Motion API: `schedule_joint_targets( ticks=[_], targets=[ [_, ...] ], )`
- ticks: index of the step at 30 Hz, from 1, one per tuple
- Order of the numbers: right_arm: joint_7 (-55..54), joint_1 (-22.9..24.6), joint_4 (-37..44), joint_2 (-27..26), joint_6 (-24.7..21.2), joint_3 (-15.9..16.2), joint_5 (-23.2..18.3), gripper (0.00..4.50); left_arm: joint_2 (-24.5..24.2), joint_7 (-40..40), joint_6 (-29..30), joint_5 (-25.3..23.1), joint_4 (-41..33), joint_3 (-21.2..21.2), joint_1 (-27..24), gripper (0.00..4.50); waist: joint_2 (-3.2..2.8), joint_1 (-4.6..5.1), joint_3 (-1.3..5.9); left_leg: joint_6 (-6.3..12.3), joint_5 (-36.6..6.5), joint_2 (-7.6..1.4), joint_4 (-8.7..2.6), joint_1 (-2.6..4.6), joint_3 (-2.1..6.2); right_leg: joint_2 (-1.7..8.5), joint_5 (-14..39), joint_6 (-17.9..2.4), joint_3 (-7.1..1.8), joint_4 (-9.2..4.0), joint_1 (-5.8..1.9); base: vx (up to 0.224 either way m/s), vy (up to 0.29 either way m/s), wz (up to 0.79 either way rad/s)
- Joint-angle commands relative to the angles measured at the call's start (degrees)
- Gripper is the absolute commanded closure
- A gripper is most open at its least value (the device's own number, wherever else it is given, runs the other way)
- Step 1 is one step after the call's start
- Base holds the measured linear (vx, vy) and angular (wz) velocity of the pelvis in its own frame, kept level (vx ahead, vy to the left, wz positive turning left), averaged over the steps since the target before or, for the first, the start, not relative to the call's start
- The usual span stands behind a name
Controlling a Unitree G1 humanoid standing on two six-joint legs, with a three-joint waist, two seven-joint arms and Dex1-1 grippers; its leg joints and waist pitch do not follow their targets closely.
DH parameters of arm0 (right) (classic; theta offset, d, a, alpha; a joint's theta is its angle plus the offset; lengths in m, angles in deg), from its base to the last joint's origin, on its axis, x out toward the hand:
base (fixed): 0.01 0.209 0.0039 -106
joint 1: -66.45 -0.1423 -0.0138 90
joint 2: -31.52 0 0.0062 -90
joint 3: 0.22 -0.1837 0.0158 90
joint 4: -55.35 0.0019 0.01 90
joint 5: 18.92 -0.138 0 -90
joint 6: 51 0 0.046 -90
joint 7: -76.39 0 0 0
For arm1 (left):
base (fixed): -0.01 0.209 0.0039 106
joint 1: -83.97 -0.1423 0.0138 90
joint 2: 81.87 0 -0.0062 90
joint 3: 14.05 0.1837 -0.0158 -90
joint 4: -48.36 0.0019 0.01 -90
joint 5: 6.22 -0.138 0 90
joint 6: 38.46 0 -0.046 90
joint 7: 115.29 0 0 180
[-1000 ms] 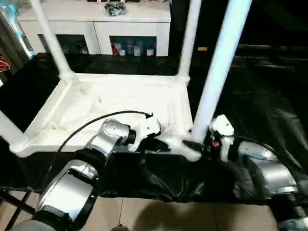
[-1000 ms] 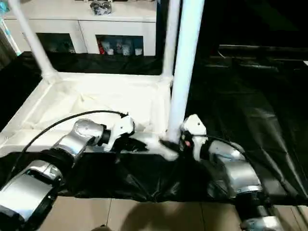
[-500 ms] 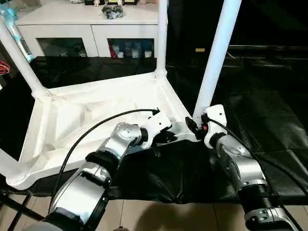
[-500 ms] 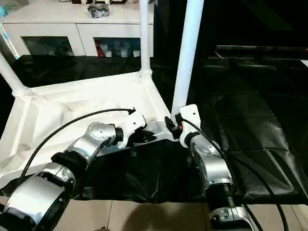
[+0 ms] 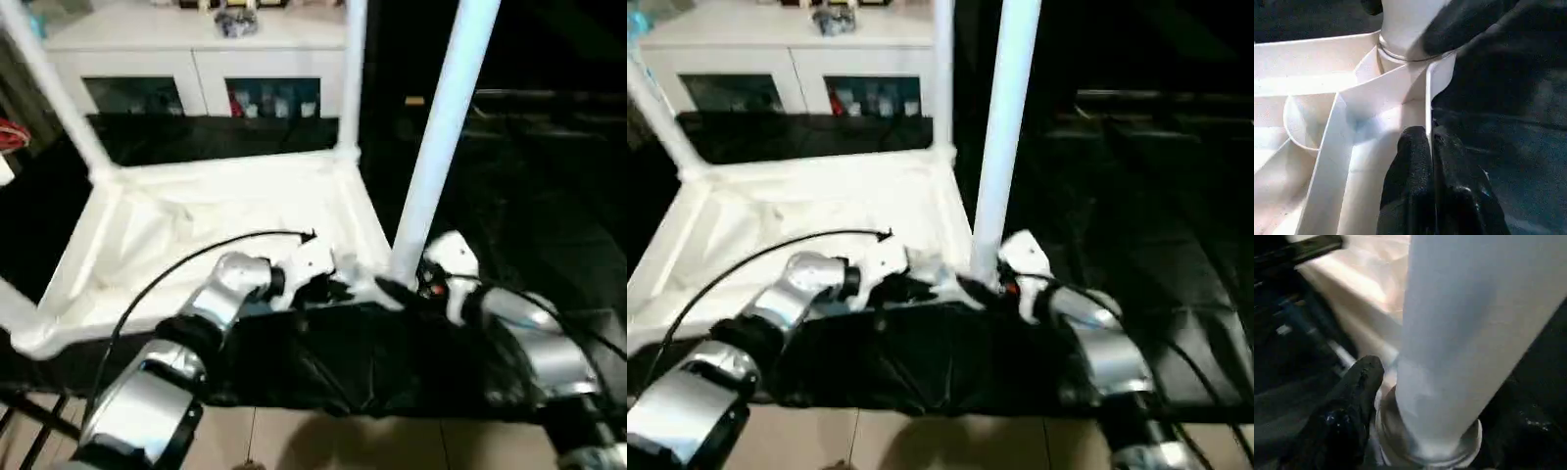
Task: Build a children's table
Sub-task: Rotate leg to tighten
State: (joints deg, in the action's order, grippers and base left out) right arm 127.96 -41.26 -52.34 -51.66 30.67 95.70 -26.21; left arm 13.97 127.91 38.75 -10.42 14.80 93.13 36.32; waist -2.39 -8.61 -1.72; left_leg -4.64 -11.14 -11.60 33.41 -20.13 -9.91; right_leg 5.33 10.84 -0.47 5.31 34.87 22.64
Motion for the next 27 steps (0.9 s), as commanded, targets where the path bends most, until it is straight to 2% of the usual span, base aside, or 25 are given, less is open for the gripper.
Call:
schedule_joint_targets(
  ticks=[1,2,3,5,7,11,17,20,22,24,25,27],
  targets=[
    [8.5,0.7,3.5,0.4,-0.2,4.4,-3.4,1.46,0.4,3.6,-0.7,2.1,-2.0,0.0,-0.7,4.50,1.30,-0.32,2.66,4.03,-11.5,-1.70,-4.05,-0.45,0.44,3.77,16.0,-9.0,-2.85,-4.94,-3.01,0.000,0.000,0.00],
    [11.7,0.9,4.4,1.9,-0.9,4.6,-4.6,1.59,-0.2,5.8,-0.6,2.8,-2.6,-0.1,-0.9,4.50,1.68,-0.45,2.72,4.45,-10.9,-1.71,-3.94,-0.52,0.37,3.79,15.0,-9.2,-2.89,-4.83,-3.16,0.000,0.000,0.00],
    [13.2,1.1,4.9,2.6,-1.4,4.7,-5.3,1.78,-0.5,7.1,-0.4,3.2,-2.9,-0.2,-0.9,4.50,1.52,-0.66,2.85,5.05,-9.9,-1.83,-3.75,-0.60,0.37,3.84,13.3,-9.7,-2.94,-4.54,-3.10,0.000,0.000,0.00],
    [15.9,1.2,5.4,3.7,-1.9,5.1,-6.1,1.78,-1.2,9.3,-0.3,3.5,-3.2,-0.2,-0.9,4.50,1.56,-0.88,2.80,5.49,-9.0,-1.75,-3.65,-0.62,0.24,3.76,12.7,-10.1,-2.87,-4.54,-2.91,0.000,0.000,0.00],
    [19.1,1.3,5.8,4.9,-2.1,5.7,-6.7,2.04,-2.1,12.0,-0.5,3.5,-3.1,-0.1,-0.7,4.50,1.52,-1.36,2.91,5.53,-8.2,-1.84,-3.55,-0.66,0.26,3.82,11.9,-10.4,-2.84,-4.35,-2.84,0.000,0.000,0.00],
    [23.1,1.3,6.3,6.0,-2.8,6.9,-7.4,2.33,-3.3,15.6,-0.3,3.7,-3.1,0.1,-0.5,4.50,1.45,-1.63,2.91,5.40,-8.5,-1.91,-3.53,-0.61,0.25,3.83,11.6,-10.8,-2.84,-4.28,-2.73,0.000,0.000,0.00],
    [24.0,1.8,7.6,5.8,-3.7,8.0,-8.1,2.52,-3.5,15.3,-0.6,3.3,-3.1,-0.2,-0.2,4.50,1.49,-1.81,2.83,4.21,-9.3,-1.95,-3.71,-0.54,0.35,3.92,12.5,-10.5,-2.87,-4.36,-2.79,0.000,0.000,0.00],
    [20.9,3.1,7.9,3.3,-3.8,7.5,-8.1,2.54,-2.0,10.4,-0.2,2.8,-2.1,-1.5,0.5,4.50,1.48,-2.05,2.87,4.15,-8.8,-1.92,-3.66,-0.58,0.32,3.96,12.1,-10.4,-2.90,-4.33,-2.83,0.000,0.000,0.00],
    [14.5,3.6,6.5,0.1,-3.9,6.2,-6.7,2.55,-0.6,3.7,0.6,1.5,-0.7,-2.3,1.5,4.50,1.46,-2.13,2.64,3.74,-9.4,-1.87,-3.80,-0.56,0.33,3.93,13.8,-9.8,-2.89,-4.59,-2.65,0.000,0.000,0.00],
    [9.6,3.5,4.9,-1.9,-4.4,5.4,-5.3,2.56,0.4,0.3,1.4,1.0,-0.3,-2.8,2.0,4.50,1.57,-1.87,2.46,2.44,-10.7,-1.69,-4.16,-0.56,0.49,3.91,17.9,-8.3,-2.75,-4.96,-2.72,0.000,0.000,0.00],
    [3.0,3.4,2.8,-4.7,-4.9,4.2,-3.7,2.56,1.9,-3.1,2.6,1.0,0.0,-3.4,2.3,4.50,1.47,-1.46,2.13,1.37,-13.3,-1.60,-4.45,-0.21,0.53,3.98,23.0,-7.1,-2.73,-5.60,-2.36,0.000,0.000,0.00],
    [-4.6,3.1,0.1,-8.1,-5.7,2.7,-2.2,2.56,4.1,-6.6,3.7,0.9,0.1,-3.6,2.5,4.50,1.56,-0.70,1.94,-0.01,-16.0,-1.39,-4.82,-0.01,0.85,4.24,28.8,-5.4,-2.54,-6.26,-2.38,0.000,0.000,0.00]
  ],
)
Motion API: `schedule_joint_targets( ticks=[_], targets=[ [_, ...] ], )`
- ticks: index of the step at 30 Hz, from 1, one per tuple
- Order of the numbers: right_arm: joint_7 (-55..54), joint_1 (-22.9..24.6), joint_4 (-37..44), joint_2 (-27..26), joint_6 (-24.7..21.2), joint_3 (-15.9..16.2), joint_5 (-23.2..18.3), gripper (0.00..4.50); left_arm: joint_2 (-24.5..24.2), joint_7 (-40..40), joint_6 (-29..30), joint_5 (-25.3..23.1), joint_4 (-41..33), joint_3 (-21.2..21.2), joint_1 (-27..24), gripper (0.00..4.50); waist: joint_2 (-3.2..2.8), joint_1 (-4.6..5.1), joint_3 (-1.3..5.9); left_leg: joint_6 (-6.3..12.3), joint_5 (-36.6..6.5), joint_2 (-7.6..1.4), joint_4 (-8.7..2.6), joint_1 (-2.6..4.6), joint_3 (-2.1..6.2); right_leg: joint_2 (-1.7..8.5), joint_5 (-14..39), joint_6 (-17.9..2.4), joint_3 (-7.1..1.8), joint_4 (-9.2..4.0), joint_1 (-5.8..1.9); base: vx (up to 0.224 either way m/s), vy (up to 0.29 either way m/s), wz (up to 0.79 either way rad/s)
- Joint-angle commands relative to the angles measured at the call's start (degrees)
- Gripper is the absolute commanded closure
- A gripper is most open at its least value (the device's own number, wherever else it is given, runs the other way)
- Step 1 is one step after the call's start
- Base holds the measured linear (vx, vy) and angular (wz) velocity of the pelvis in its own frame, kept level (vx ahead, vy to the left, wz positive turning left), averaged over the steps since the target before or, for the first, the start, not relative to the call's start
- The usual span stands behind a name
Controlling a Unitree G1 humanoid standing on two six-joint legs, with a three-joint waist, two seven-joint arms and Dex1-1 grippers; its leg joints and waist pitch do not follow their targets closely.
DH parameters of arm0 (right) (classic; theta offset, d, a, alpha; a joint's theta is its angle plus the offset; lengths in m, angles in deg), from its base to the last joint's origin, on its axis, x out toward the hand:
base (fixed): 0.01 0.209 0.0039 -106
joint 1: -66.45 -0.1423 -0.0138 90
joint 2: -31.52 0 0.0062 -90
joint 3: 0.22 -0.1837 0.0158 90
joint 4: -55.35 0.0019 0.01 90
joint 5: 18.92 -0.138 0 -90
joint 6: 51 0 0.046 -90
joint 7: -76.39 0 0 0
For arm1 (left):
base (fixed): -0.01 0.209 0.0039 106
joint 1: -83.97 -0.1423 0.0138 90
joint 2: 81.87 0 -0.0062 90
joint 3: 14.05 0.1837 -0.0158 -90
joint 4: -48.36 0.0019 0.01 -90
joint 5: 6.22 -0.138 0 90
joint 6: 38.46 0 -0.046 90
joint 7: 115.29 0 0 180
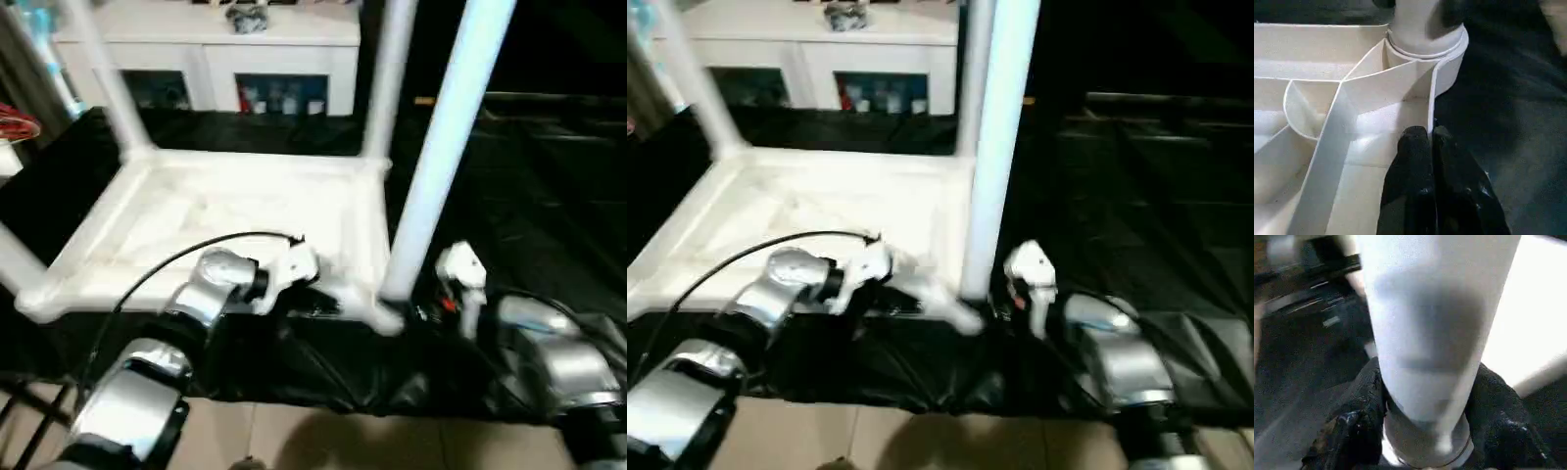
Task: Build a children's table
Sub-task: Rotate leg to tighten
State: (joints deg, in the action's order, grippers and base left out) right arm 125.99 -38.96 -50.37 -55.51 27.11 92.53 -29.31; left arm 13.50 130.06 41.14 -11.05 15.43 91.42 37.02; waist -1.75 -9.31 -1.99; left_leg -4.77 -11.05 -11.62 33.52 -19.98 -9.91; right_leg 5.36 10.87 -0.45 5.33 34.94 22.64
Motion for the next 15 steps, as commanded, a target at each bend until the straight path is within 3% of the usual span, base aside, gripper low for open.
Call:
schedule_joint_targets(
  ticks=[1,2,5,6,8,11,12,15],
  targets=[
    [-3.4,0.7,-2.1,-4.7,-2.2,5.7,1.0,2.57,4.9,-9.2,1.4,1.4,-0.6,-1.9,1.8,4.50,0.95,0.22,2.23,-0.13,-16.4,-1.38,-4.98,-0.15,0.93,4.22,29.7,-4.8,-2.56,-6.39,-2.41,0.000,0.000,0.00],
    [-7.6,0.5,-3.6,-6.9,-2.7,4.9,1.7,2.57,6.4,-11.2,1.8,1.0,-0.6,-1.6,1.7,4.50,1.11,0.47,2.32,0.15,-16.0,-1.38,-5.02,-0.16,0.96,4.15,29.3,-4.3,-2.66,-6.56,-2.40,0.000,0.000,0.00],
    [-12.4,-0.1,-5.2,-9.6,-3.5,3.9,2.6,2.57,8.1,-13.7,2.2,0.5,-0.6,-1.4,1.5,4.50,1.01,1.04,2.28,0.75,-16.3,-1.37,-5.10,-0.02,0.87,4.03,27.5,-5.0,-2.80,-6.59,-2.17,0.000,0.000,0.00],
    [-16.5,-1.1,-7.1,-11.6,-3.2,3.7,3.8,2.57,9.5,-15.3,2.4,-0.2,-0.7,-1.1,1.4,4.50,0.28,0.94,2.44,1.01,-15.9,-1.39,-5.07,0.05,0.95,4.07,26.4,-5.2,-2.86,-6.44,-2.24,0.000,0.000,0.00],
    [-19.2,-2.0,-8.7,-13.0,-2.9,3.8,5.1,2.57,10.6,-16.5,2.4,-0.7,-0.7,-0.8,1.3,4.50,0.59,1.40,2.42,0.78,-16.0,-1.33,-5.14,-0.09,0.85,3.93,25.6,-5.5,-2.81,-6.42,-2.20,0.000,0.000,0.00],
    [-20.2,-3.0,-9.4,-15.2,-0.7,4.4,6.3,2.57,11.6,-16.8,2.0,-1.5,-1.2,0.1,0.9,4.50,0.42,1.36,2.67,1.46,-13.8,-1.19,-5.11,-0.25,0.78,3.89,22.5,-5.7,-2.81,-6.28,-2.66,0.000,0.000,0.00],
    [-19.0,-2.8,-8.7,-15.1,-0.1,4.9,6.0,2.02,11.4,-16.5,1.6,-1.8,-1.3,0.4,0.9,4.50,0.51,1.34,2.77,1.99,-13.0,-1.24,-5.12,-0.31,0.77,3.85,20.8,-5.8,-2.85,-6.10,-2.84,0.000,0.000,0.00],
    [-17.0,-2.0,-7.5,-13.9,-1.3,4.7,5.0,1.82,10.3,-16.4,1.5,-1.8,-1.6,0.1,0.6,4.50,0.57,1.21,2.86,2.72,-11.7,-1.31,-5.09,-0.31,0.65,3.77,17.4,-6.8,-2.87,-5.87,-2.98,0.000,0.000,0.00]
  ],
)
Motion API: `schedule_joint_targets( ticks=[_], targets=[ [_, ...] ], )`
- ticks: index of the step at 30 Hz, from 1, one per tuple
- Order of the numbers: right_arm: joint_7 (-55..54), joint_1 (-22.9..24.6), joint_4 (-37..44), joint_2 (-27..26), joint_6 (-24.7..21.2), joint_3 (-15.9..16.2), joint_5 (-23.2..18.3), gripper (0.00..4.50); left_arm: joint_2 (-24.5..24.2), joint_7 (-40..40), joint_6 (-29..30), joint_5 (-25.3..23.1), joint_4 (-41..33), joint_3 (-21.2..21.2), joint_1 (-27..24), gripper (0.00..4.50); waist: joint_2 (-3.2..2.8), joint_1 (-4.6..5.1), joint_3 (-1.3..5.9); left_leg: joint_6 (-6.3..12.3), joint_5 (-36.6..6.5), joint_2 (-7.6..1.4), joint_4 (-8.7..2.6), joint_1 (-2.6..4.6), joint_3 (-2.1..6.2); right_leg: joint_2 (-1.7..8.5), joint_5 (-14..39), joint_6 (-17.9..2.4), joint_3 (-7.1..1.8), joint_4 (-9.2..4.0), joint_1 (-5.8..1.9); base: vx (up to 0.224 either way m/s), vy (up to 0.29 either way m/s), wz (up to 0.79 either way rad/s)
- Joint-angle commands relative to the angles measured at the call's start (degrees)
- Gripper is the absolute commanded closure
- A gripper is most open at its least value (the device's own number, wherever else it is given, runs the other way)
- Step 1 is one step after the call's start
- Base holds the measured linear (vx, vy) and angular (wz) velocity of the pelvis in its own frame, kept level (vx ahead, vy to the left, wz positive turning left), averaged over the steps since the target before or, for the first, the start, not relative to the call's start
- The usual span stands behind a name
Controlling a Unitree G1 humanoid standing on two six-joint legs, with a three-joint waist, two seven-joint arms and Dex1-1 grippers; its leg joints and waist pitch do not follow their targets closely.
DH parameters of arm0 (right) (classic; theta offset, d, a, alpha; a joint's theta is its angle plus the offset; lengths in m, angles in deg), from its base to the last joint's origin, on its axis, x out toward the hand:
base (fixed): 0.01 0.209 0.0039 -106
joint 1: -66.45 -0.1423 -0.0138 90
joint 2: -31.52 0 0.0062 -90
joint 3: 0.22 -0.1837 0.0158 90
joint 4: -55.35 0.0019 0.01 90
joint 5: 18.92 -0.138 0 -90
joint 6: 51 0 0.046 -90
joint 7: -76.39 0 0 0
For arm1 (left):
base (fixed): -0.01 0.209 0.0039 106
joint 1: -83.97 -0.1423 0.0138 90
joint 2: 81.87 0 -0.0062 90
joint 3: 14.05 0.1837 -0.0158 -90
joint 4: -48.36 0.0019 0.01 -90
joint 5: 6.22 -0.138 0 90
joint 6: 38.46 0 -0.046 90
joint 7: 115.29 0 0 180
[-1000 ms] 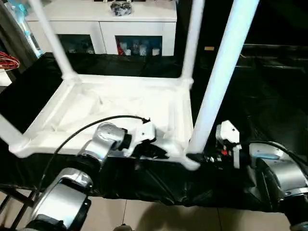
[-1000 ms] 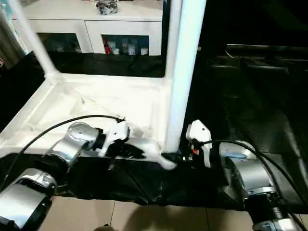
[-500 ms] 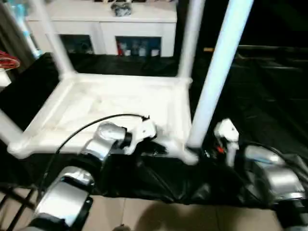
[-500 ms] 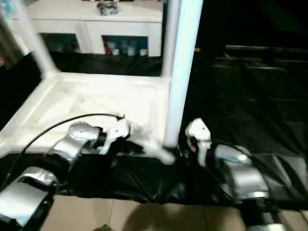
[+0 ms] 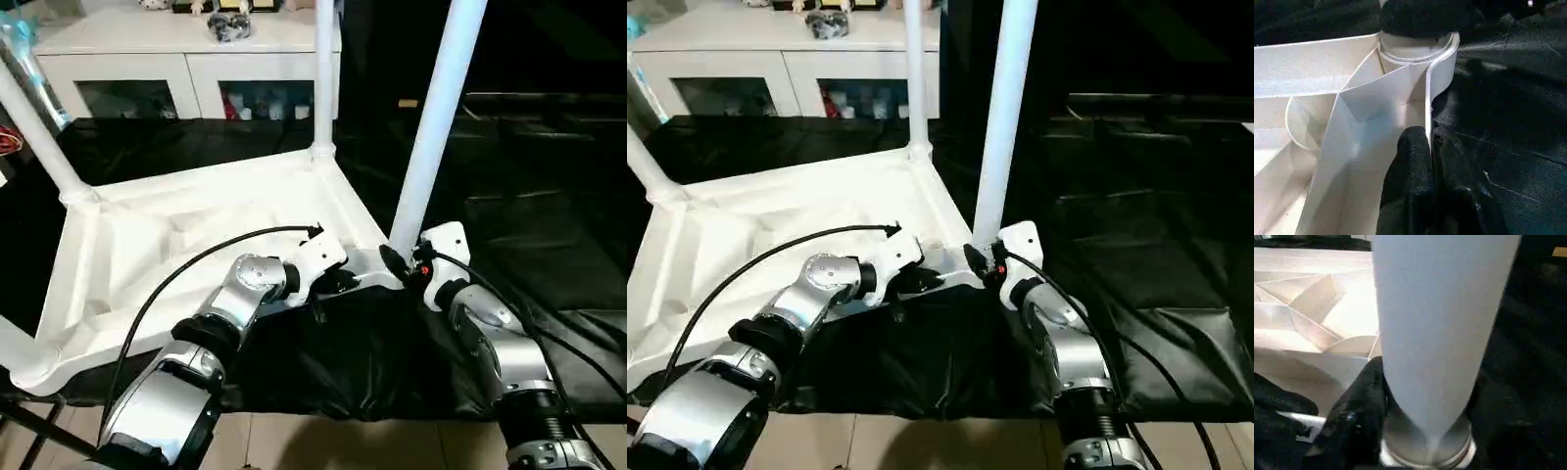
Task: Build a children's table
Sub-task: Rotate leg to tighten
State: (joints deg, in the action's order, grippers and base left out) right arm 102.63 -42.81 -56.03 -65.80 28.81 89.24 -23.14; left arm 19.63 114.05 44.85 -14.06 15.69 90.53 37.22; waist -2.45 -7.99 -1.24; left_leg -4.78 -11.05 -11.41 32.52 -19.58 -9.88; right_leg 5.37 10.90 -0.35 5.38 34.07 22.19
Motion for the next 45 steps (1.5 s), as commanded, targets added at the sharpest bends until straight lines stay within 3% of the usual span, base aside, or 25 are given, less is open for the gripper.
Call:
schedule_joint_targets(
  ticks=[1,5,10,15,17,19,27,29,31,33,34,36,39,40,42,43,44,45],
  targets=[
    [6.4,1.9,-1.9,-3.6,-3.0,8.0,-1.2,1.71,4.1,-0.4,-2.2,1.2,-1.9,1.0,0.4,4.50,1.18,-0.16,2.09,2.79,-11.7,-1.53,-4.10,-0.68,0.61,3.80,17.2,-7.1,-2.95,-4.98,-2.52,0.000,0.000,0.00],
    [11.0,3.6,0.1,1.4,-1.1,7.7,-1.0,1.34,1.9,1.5,-3.3,1.2,-2.1,0.4,-0.2,4.50,1.19,-0.37,2.06,3.12,-12.3,-1.60,-4.11,-0.62,0.56,3.87,18.0,-7.1,-2.94,-5.14,-2.62,0.000,0.000,0.00],
    [22.0,6.7,5.3,10.6,1.2,2.7,-6.2,1.34,-1.4,6.3,-6.2,1.2,-1.3,0.7,-0.8,4.50,1.13,-1.35,2.27,5.13,-10.1,-1.67,-3.61,-0.75,0.37,3.72,13.0,-8.3,-2.93,-4.70,-3.05,0.000,0.000,0.00],
    [29.7,9.0,9.4,16.6,-2.3,-2.8,-12.8,1.34,-2.5,12.5,-8.4,2.6,-0.8,0.6,-0.7,4.50,0.87,-2.06,2.68,6.80,-6.5,-1.80,-2.92,-1.19,0.37,3.58,6.9,-10.2,-2.60,-3.83,-2.96,0.000,0.000,0.00],
    [31.5,9.8,10.8,18.2,-3.3,-4.1,-14.5,1.34,-2.5,14.7,-8.8,3.5,-0.8,0.3,-0.6,4.50,1.10,-2.23,2.74,7.37,-6.3,-1.71,-2.74,-1.19,0.28,3.58,6.2,-10.4,-2.60,-3.83,-3.09,0.000,0.000,0.00],
    [33.8,11.4,12.0,21.6,-4.8,-6.7,-17.1,1.34,-2.1,21.9,-9.3,6.5,-1.3,-0.4,-0.6,4.50,1.09,-2.89,2.77,8.13,-5.3,-1.78,-2.51,-1.27,0.21,3.72,6.6,-10.4,-2.60,-3.82,-2.91,0.000,0.000,0.00],
    [26.6,8.8,6.6,22.0,-3.3,-9.8,-14.8,1.34,-1.1,27.6,-12.4,8.2,-1.5,-0.2,-0.8,4.50,0.70,-4.09,2.93,6.90,-4.9,-1.98,-2.21,-1.15,0.22,3.71,6.1,-11.2,-2.54,-3.41,-2.40,0.000,0.000,0.00],
    [24.8,8.0,6.0,21.8,-3.0,-9.9,-14.2,1.34,-0.9,27.8,-13.1,8.0,-1.3,-0.1,-0.7,4.50,0.73,-4.05,3.03,6.62,-4.5,-1.98,-2.20,-1.21,0.26,3.68,5.4,-11.2,-2.51,-3.27,-2.46,0.000,0.000,0.00],
    [24.4,7.4,7.1,20.7,-3.1,-8.7,-14.2,1.34,-1.2,23.2,-16.3,5.9,-0.3,0.1,-0.4,4.50,0.93,-4.10,3.09,7.53,-3.9,-1.78,-1.84,-1.52,0.21,3.57,3.6,-10.9,-2.42,-3.00,-2.53,0.000,0.000,0.00],
    [24.2,7.1,7.6,20.0,-3.1,-8.1,-14.1,1.34,-1.4,22.6,-16.2,5.7,-0.1,-0.1,-0.2,4.50,0.67,-4.20,3.06,7.52,-4.2,-1.92,-1.84,-1.48,0.24,3.73,4.8,-10.6,-2.42,-3.07,-2.42,0.000,0.000,0.00],
    [23.9,6.6,8.0,19.2,-3.1,-7.4,-13.9,1.21,-1.9,22.3,-16.1,5.8,-0.3,-0.5,-0.2,4.06,0.99,-4.10,3.02,7.52,-4.2,-1.91,-1.86,-1.56,0.24,3.69,5.0,-10.5,-2.41,-3.06,-2.47,0.000,0.000,0.00],
    [23.1,5.8,7.9,18.1,-2.7,-6.4,-13.3,1.21,-3.0,23.8,-15.1,6.8,-1.7,-1.2,-0.5,4.06,0.88,-3.98,2.93,6.74,-4.8,-1.94,-2.04,-1.61,0.29,3.82,7.1,-10.3,-2.35,-3.10,-2.36,0.000,0.000,0.00],
    [21.8,4.4,7.0,16.9,-2.0,-5.6,-12.7,1.21,-4.7,26.4,-11.0,8.9,-5.4,-2.3,-1.8,3.68,0.90,-3.30,2.74,5.26,-6.4,-2.14,-2.42,-1.56,0.33,3.87,8.9,-10.9,-2.44,-3.08,-2.25,0.000,0.000,0.00],
    [20.9,3.6,6.2,16.4,-1.5,-5.3,-12.4,1.21,-5.7,27.5,-9.1,9.7,-7.6,-2.6,-2.7,3.68,1.28,-3.17,2.67,5.28,-6.7,-2.12,-2.41,-1.54,0.24,3.84,9.3,-10.7,-2.48,-3.22,-2.26,0.000,0.000,0.00],
    [18.6,1.3,3.7,15.1,-0.2,-4.9,-11.1,1.21,-9.1,31.2,-1.9,12.1,-14.8,-2.7,-5.7,3.59,1.36,-2.68,2.54,4.62,-6.5,-2.05,-2.58,-1.65,0.13,3.87,10.6,-10.6,-2.59,-3.16,-2.10,0.000,0.000,0.00],
    [17.5,0.1,2.4,14.5,0.3,-4.9,-10.4,1.21,-10.5,32.7,1.2,13.2,-18.1,-2.7,-7.0,3.59,1.31,-2.63,2.69,4.02,-6.6,-2.29,-2.68,-1.38,0.23,4.15,10.7,-11.0,-2.63,-2.82,-2.13,0.000,0.000,0.00],
    [17.0,-0.5,1.7,14.2,0.5,-4.9,-10.0,1.21,-11.2,33.4,2.9,13.8,-20.0,-2.7,-7.7,3.47,1.13,-2.06,2.52,3.76,-6.4,-2.15,-2.73,-1.60,0.13,3.95,11.0,-11.1,-2.70,-2.94,-1.98,0.000,0.000,0.00],
    [16.9,-0.5,1.7,14.2,0.5,-4.9,-10.0,1.21,-11.3,33.5,3.0,13.8,-20.0,-2.7,-7.7,3.32,1.44,-1.94,2.47,3.56,-6.6,-2.12,-2.68,-1.32,-0.01,3.82,11.0,-11.2,-2.74,-3.00,-1.85,0.000,0.000,0.00]
  ],
)
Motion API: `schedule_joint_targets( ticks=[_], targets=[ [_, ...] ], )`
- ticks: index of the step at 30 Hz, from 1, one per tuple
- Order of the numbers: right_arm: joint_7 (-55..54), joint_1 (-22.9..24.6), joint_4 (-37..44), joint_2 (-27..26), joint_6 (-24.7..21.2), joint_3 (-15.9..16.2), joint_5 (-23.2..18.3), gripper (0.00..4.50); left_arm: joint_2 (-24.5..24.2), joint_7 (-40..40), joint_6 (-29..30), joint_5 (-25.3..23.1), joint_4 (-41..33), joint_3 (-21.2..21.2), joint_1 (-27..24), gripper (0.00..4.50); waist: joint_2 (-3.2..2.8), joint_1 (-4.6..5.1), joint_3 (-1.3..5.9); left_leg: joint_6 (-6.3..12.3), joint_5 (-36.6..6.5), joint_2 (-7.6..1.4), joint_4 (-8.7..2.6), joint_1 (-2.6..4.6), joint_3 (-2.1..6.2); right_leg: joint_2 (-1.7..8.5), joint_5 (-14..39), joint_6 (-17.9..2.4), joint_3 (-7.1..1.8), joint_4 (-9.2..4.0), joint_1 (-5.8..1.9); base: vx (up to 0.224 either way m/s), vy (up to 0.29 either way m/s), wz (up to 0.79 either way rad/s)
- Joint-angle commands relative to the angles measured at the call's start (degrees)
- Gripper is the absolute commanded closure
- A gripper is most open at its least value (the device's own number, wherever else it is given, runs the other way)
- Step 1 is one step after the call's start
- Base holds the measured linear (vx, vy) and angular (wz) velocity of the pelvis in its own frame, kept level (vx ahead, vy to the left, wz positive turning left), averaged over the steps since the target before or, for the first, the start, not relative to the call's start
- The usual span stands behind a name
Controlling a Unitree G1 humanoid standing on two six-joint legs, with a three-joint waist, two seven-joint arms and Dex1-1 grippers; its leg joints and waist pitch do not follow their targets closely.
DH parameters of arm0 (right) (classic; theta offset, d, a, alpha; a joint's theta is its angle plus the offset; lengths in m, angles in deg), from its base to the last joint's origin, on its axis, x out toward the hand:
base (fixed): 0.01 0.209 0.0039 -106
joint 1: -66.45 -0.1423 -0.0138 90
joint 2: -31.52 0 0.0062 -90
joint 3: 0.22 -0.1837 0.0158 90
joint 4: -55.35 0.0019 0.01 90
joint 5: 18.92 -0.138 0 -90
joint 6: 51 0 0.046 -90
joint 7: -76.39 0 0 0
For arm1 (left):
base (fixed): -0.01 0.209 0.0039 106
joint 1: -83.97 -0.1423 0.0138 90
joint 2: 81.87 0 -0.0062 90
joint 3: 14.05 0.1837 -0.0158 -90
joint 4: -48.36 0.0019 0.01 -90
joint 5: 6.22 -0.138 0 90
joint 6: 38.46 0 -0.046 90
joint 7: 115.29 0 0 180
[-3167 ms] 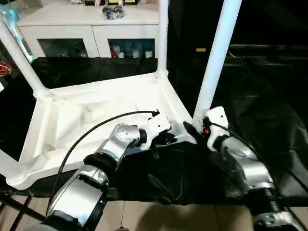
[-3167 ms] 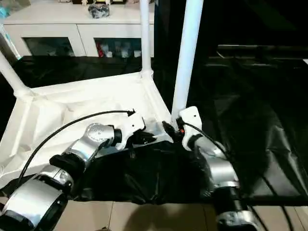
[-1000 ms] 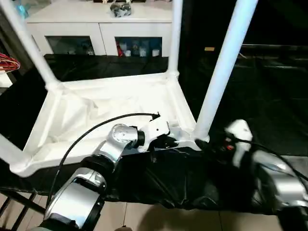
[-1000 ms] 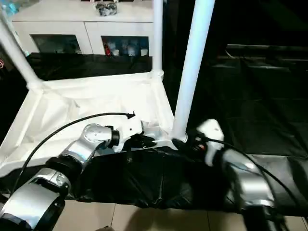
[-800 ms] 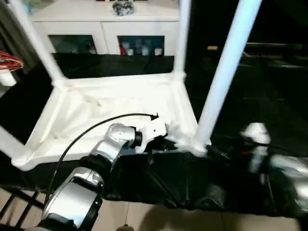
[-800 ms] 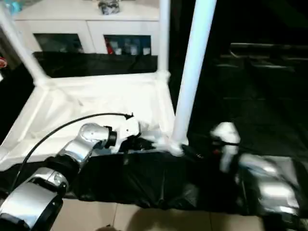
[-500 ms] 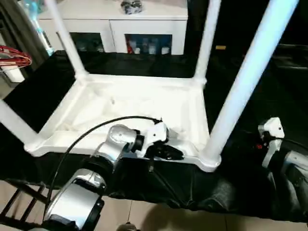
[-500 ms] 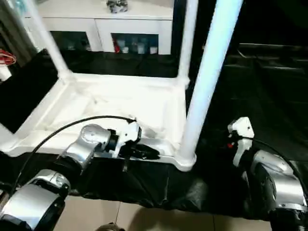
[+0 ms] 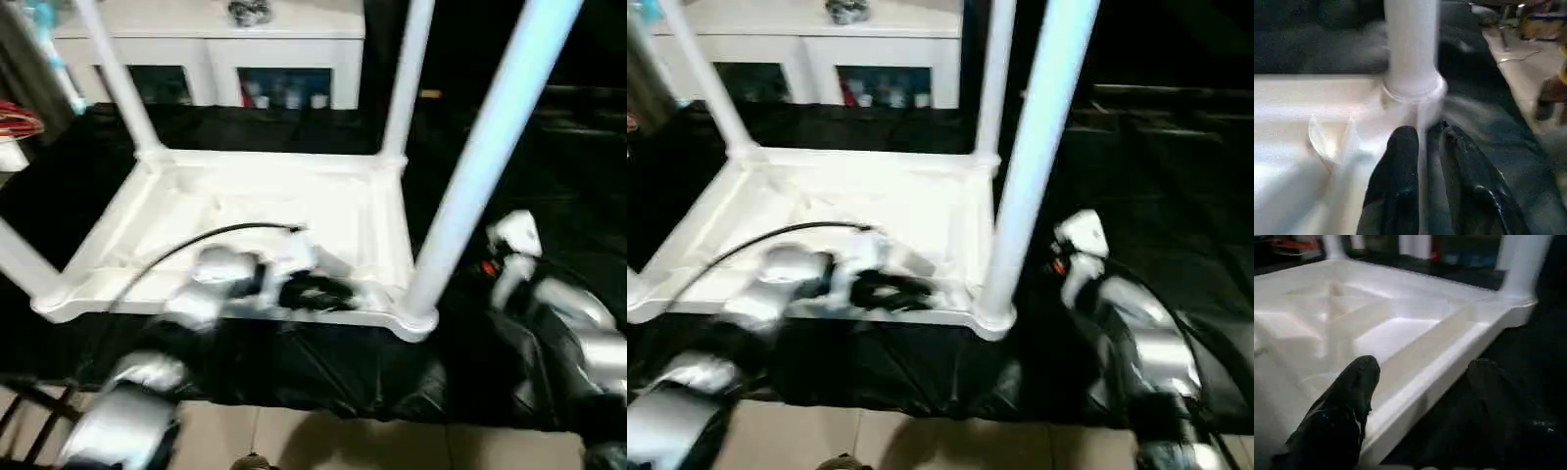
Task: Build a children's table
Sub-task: Rotate leg to tighten, then rotate table base
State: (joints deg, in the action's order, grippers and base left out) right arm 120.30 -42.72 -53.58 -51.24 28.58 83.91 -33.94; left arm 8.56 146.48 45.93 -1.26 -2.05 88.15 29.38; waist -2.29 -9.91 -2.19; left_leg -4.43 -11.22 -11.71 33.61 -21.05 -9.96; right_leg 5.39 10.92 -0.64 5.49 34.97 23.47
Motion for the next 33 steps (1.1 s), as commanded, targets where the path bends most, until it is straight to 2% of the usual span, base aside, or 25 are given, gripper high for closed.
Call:
schedule_joint_targets(
  ticks=[1,2,5,6,7,8,10,11,12,13,14,16,19,21,22,25,26,27,29,30,32,33],
  targets=[
    [-1.7,-3.2,-4.1,-1.2,1.9,0.7,1.8,1.21,-3.5,4.3,8.6,1.7,-8.4,1.1,-2.4,3.26,1.16,0.06,3.69,2.88,-5.9,-2.10,-3.76,0.39,0.20,4.02,9.0,-11.9,-2.90,-3.24,-3.23,0.000,0.000,0.00],
    [-1.7,-3.2,-4.1,-1.2,1.9,0.7,1.8,1.21,-3.5,4.3,8.6,1.7,-8.4,1.1,-2.4,3.26,1.09,0.25,3.58,3.13,-5.2,-2.00,-3.79,0.18,0.21,3.83,8.0,-12.3,-2.93,-3.20,-3.20,0.000,0.000,0.00],
    [-2.2,-5.1,-6.2,-1.8,2.8,1.3,2.5,1.21,-6.0,6.1,12.1,1.0,-11.6,2.8,-4.1,3.01,1.05,0.42,3.42,3.78,-4.6,-1.71,-3.42,0.37,-0.12,3.25,4.4,-13.3,-2.93,-3.09,-3.01,0.000,0.000,0.00],
    [-2.3,-5.3,-6.4,-1.9,2.9,1.4,2.6,1.21,-6.2,6.3,12.3,0.8,-11.8,3.0,-4.2,2.89,1.12,0.52,3.44,3.89,-4.3,-1.68,-3.54,0.08,0.02,3.34,3.9,-13.4,-2.91,-2.84,-3.33,0.000,0.000,0.00],
    [-2.2,-6.5,-7.2,-2.4,3.3,1.9,2.8,1.21,-7.6,6.4,13.0,-1.3,-12.4,4.3,-5.2,2.83,1.40,0.54,3.38,3.91,-4.4,-1.60,-3.50,0.17,-0.13,3.23,4.3,-13.2,-2.89,-2.97,-3.26,0.000,0.000,0.00],
    [-1.7,-7.4,-7.7,-2.8,3.7,2.5,2.8,1.21,-8.5,5.8,12.8,-3.5,-12.0,5.2,-5.7,2.73,1.25,0.70,3.40,3.89,-4.8,-1.67,-3.58,0.09,0.06,3.41,5.0,-12.9,-2.90,-2.99,-3.40,0.000,0.000,0.00],
    [-0.2,-8.0,-7.4,-3.3,3.9,3.3,2.5,1.21,-8.8,3.0,11.1,-6.7,-9.3,5.6,-5.4,2.64,1.22,0.83,3.38,3.70,-5.0,-1.60,-3.53,0.17,-0.02,3.39,5.6,-12.2,-2.96,-3.10,-3.39,0.000,0.000,0.00],
    [2.0,-8.1,-6.4,-3.6,3.9,4.3,1.9,1.21,-8.9,-0.3,9.3,-9.3,-7.1,5.5,-5.1,2.54,1.56,1.02,3.40,3.79,-5.2,-1.43,-3.44,0.09,-0.03,3.26,5.3,-11.8,-2.93,-3.12,-3.52,0.000,0.000,0.00],
    [3.4,-8.0,-5.7,-3.8,3.9,4.9,1.5,1.21,-9.0,-2.5,8.1,-10.8,-5.7,5.5,-4.8,2.54,1.37,1.05,3.41,3.87,-5.2,-1.45,-3.43,0.06,0.04,3.33,5.2,-11.4,-2.92,-3.09,-3.52,0.000,0.000,0.00],
    [3.4,-8.0,-5.7,-3.8,3.9,4.9,1.5,1.21,-9.0,-2.5,8.1,-10.8,-5.7,5.5,-4.8,2.54,1.24,0.98,3.46,3.78,-5.1,-1.64,-3.53,0.17,0.15,3.51,5.3,-11.5,-2.92,-3.13,-3.51,0.000,0.000,0.00],
    [5.7,-7.5,-4.6,-4.0,4.1,5.7,0.7,1.21,-9.7,-4.2,9.4,-11.7,-6.5,5.8,-5.1,2.54,1.52,1.09,3.45,3.68,-5.2,-1.70,-3.57,0.17,0.08,3.46,5.3,-11.8,-2.94,-3.13,-3.50,0.000,0.000,0.00],
    [8.4,-6.4,-2.9,-4.3,4.5,6.5,-0.4,1.21,-11.0,-6.3,11.5,-12.5,-7.9,6.2,-5.5,2.54,1.60,1.09,3.33,3.58,-5.7,-1.73,-3.59,0.20,0.06,3.43,5.5,-12.3,-2.94,-3.08,-3.40,0.000,0.000,0.00],
    [13.3,-4.2,0.3,-4.6,4.2,8.5,-2.7,1.21,-12.7,-10.9,13.1,-13.3,-9.2,5.9,-5.5,2.54,1.53,1.04,3.20,3.67,-7.5,-1.76,-3.67,0.10,0.14,3.43,7.3,-11.7,-3.01,-3.18,-3.43,0.000,0.000,0.00],
    [15.6,-2.8,2.1,-4.7,3.3,9.5,-4.1,1.21,-12.4,-13.8,12.6,-13.3,-8.1,4.0,-4.6,2.54,1.55,0.98,2.82,2.89,-10.3,-1.64,-3.97,0.39,0.10,3.59,14.3,-10.1,-3.02,-4.29,-3.18,0.000,0.000,0.00],
    [16.5,-2.1,3.1,-4.8,2.8,9.9,-4.6,1.21,-11.9,-14.4,11.5,-12.8,-7.4,2.7,-4.0,2.54,1.30,0.86,2.80,2.51,-10.8,-1.64,-4.02,0.54,0.16,3.70,15.9,-9.6,-3.05,-4.46,-3.10,0.000,0.000,0.00],
    [17.3,-1.1,4.4,-5.0,2.2,10.6,-5.0,1.21,-11.2,-15.8,10.7,-11.8,-6.6,0.9,-3.0,2.54,1.40,0.58,2.83,1.34,-12.3,-1.69,-4.33,0.62,0.35,3.68,19.6,-8.1,-3.08,-4.85,-2.97,0.000,0.000,0.00],
    [17.2,-0.8,4.8,-5.5,2.1,10.9,-5.0,1.21,-10.9,-16.5,10.0,-11.5,-6.2,0.4,-2.5,2.54,1.38,0.42,2.89,1.17,-12.7,-1.73,-4.29,0.84,0.35,3.70,19.4,-8.2,-3.16,-4.90,-2.75,0.000,0.000,0.00],
    [16.9,-0.4,5.4,-6.3,2.2,11.6,-4.7,1.21,-10.4,-18.0,10.0,-10.9,-5.7,0.1,-2.0,2.54,1.02,0.35,2.98,0.88,-13.2,-1.83,-4.35,0.97,0.43,3.67,18.0,-8.7,-3.23,-4.67,-2.64,0.000,0.000,0.00],
    [16.8,0.0,5.8,-6.9,2.2,12.1,-4.6,1.21,-10.1,-19.0,10.0,-10.5,-5.3,0.0,-1.6,2.54,1.09,0.33,3.11,0.67,-12.7,-1.83,-4.37,0.73,0.53,3.50,15.4,-9.2,-3.13,-4.35,-2.79,0.000,0.000,0.00],
    [16.1,0.4,6.8,-8.7,1.8,13.6,-4.6,1.21,-9.6,-20.6,9.4,-10.4,-4.6,0.7,-1.0,2.54,1.11,0.18,3.29,0.74,-11.7,-1.86,-4.26,0.72,0.55,3.47,12.8,-9.6,-3.14,-4.04,-2.82,0.000,0.000,0.00],
    [15.7,0.5,7.2,-9.6,1.7,14.3,-4.4,1.21,-9.3,-21.3,8.5,-10.7,-4.0,0.9,-0.7,2.54,1.03,0.15,3.47,1.00,-9.9,-1.84,-4.16,0.34,0.70,3.48,9.4,-10.4,-3.04,-3.53,-3.09,0.000,0.000,0.00],
    [15.2,0.6,7.4,-10.4,1.7,15.0,-4.2,1.21,-9.0,-22.1,7.7,-11.0,-3.3,1.0,-0.4,2.54,1.06,0.15,3.66,1.21,-8.4,-1.85,-3.97,0.38,0.66,3.39,6.2,-10.9,-3.02,-3.17,-3.06,0.000,0.000,0.00]
  ],
)
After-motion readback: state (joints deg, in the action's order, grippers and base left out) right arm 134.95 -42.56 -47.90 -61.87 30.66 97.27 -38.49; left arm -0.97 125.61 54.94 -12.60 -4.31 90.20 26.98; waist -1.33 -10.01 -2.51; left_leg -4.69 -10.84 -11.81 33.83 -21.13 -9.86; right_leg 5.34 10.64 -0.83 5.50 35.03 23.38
